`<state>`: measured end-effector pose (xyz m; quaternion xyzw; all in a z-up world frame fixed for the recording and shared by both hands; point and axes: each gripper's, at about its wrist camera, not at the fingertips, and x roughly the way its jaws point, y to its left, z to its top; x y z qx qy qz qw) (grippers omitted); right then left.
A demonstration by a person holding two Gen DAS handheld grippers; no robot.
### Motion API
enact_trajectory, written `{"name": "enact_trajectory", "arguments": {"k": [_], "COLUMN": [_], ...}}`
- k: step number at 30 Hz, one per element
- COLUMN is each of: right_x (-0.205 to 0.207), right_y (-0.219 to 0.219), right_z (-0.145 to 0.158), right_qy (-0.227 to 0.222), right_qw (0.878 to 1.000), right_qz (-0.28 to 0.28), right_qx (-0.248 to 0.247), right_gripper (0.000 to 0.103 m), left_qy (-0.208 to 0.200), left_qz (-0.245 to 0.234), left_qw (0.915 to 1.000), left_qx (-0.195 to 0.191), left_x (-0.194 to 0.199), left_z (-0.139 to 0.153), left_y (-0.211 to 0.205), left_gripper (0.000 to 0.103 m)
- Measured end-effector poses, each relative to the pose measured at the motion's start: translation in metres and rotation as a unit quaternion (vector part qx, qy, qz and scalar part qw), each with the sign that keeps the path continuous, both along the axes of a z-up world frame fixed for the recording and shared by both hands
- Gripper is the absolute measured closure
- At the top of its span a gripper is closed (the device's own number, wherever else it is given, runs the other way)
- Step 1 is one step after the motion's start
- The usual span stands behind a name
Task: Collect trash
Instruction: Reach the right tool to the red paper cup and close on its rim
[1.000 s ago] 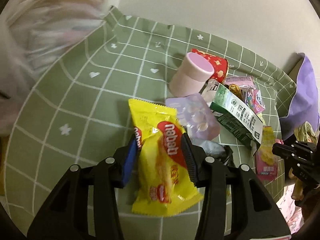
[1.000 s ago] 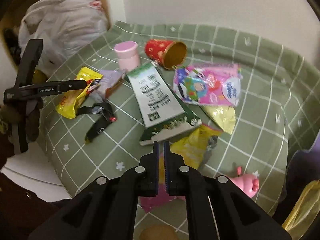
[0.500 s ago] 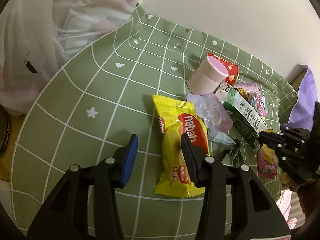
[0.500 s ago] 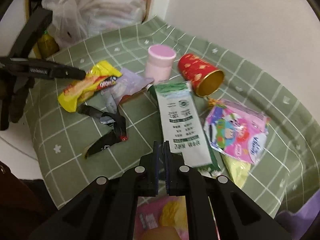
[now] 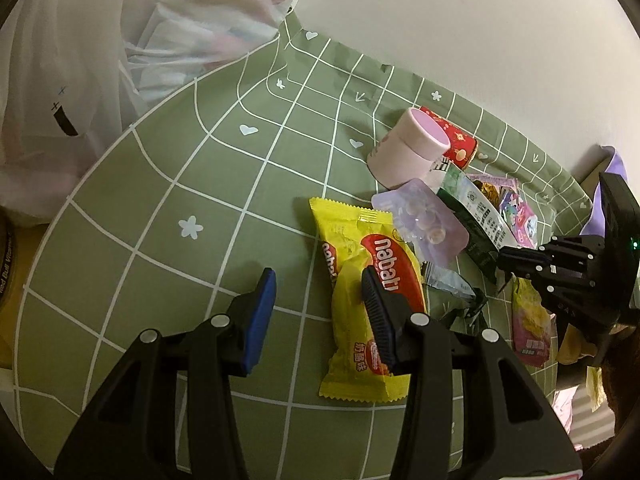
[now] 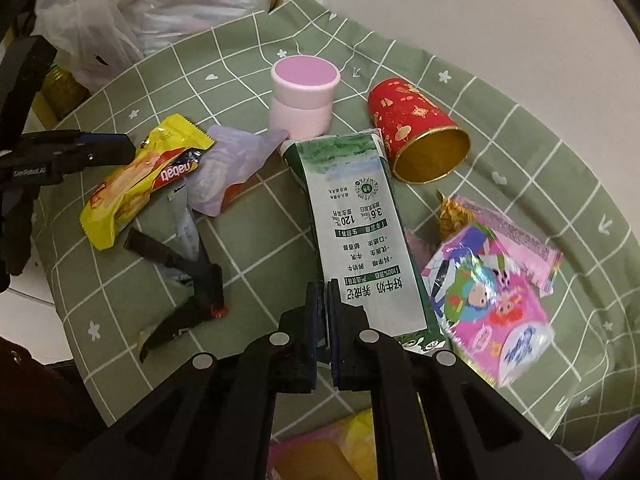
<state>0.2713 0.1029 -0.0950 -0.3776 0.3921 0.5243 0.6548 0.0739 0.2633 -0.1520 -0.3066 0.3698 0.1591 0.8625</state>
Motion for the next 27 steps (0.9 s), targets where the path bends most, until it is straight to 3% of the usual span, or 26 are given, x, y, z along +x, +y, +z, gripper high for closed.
{"name": "enact_trajectory", "arguments": {"k": [4,7,10,13,16,18,20,23,27], "right_x": [0.003,0.010,0.013,0.012,0.009,0.010,0.021,0.046,0.070], "right_y": [0.009,0.017,0.026,0.035,0.043,0.044,0.046,0.052,0.055], "right_z": [0.000,0.001,0.000,0.001,0.008,0.020,0.028,0.032,0.040], "right_qy": [0.009,0.048,0.060,0.059,0.030,0.010,0.023,0.072,0.071], "right_qw": [1.000,0.998,0.997,0.997,0.998,0.997,0.995,0.991,0.983], "right_qz": [-0.013,-0.028,-0.033,-0.034,-0.032,-0.023,-0.028,-0.051,-0.115], "right_qx": [0.005,0.023,0.034,0.040,0.047,0.075,0.093,0.103,0.123], "right_gripper": [0.096,0.091,0.089,0.089,0.089,0.089,0.089,0.089,0.089], "left_qy": [-0.001,-0.001,0.000,0.002,0.005,0.004,0.004,0.003,-0.001], "left_qz": [-0.003,-0.003,-0.003,-0.006,-0.010,-0.013,-0.013,-0.011,-0.006], "left_qw": [1.0000,1.0000,1.0000,1.0000,0.9999,0.9999,0.9999,0.9999,1.0000], "left_qx": [0.001,-0.002,-0.001,-0.001,0.001,0.003,0.002,0.000,-0.006], "left_x": [0.000,-0.001,-0.001,0.000,0.001,0.000,-0.001,-0.003,-0.006], "left_z": [0.000,0.000,-0.001,-0.001,-0.001,0.001,0.002,0.001,0.001], "left_y": [0.000,0.001,0.001,-0.001,-0.002,-0.002,-0.001,0.001,0.003], "left_gripper": [0.061,0.061,0.061,0.061,0.061,0.061,0.061,0.061,0.061]}}
